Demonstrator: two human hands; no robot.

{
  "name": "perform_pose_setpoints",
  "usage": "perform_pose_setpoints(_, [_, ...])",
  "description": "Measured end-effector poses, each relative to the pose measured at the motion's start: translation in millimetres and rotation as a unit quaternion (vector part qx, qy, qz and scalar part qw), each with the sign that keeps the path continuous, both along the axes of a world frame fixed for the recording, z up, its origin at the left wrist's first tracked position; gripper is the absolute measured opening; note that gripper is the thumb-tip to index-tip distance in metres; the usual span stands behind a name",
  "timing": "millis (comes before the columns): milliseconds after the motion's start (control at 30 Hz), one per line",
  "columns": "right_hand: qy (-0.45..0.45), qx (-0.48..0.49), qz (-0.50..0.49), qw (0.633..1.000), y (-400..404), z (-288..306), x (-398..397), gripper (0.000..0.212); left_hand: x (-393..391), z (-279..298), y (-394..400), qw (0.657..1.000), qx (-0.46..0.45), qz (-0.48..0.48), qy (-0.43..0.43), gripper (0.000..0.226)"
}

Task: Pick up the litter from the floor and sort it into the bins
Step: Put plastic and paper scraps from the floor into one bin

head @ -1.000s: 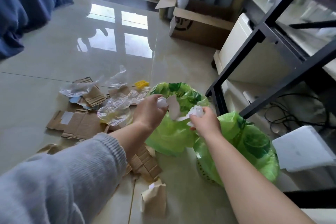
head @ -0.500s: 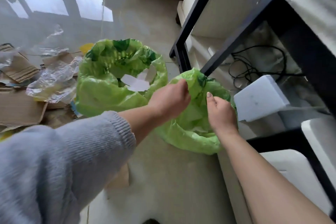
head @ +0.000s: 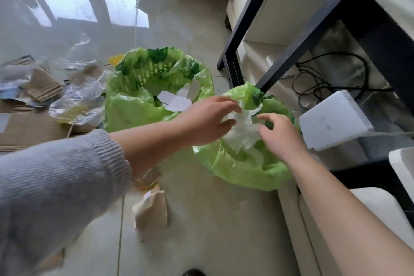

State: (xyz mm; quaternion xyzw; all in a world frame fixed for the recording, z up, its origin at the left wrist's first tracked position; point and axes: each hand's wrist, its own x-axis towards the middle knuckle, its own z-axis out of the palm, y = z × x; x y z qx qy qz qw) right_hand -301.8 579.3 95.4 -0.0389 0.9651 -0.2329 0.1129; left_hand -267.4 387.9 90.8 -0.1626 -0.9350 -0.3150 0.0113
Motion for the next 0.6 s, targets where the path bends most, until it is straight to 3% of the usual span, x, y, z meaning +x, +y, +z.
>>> perform_pose_setpoints(67, [0.079,-0.027,0.043,0.996,-21.4,8.9,2.6,0.030,1.2,0.6,-30.7,0.999,-0.014,0.029,0.017,0.033])
perform_pose_setpoints(133, [0.099,-0.033,0.140,0.985,-51.1,13.1,6.8,0.031,2.6,-3.6,-59.3,0.998,-0.039,0.048,0.013,0.032])
perform_pose_setpoints(300, [0.112,0.116,0.331,0.930,-109.2,-2.0,4.9,0.036,5.5,-25.4,-94.7,0.979,-0.199,0.000,0.035,0.038])
perform_pose_setpoints(500, [0.049,0.190,0.351,0.916,-139.8,-11.1,-9.7,0.033,-8.6,-31.7,-105.0,0.948,-0.312,0.011,-0.060,0.040])
perform_pose_setpoints(600, [0.159,0.138,0.354,0.911,-150.0,-5.4,-2.7,0.026,-3.1,-15.1,-110.8,0.974,-0.218,0.064,0.017,0.034])
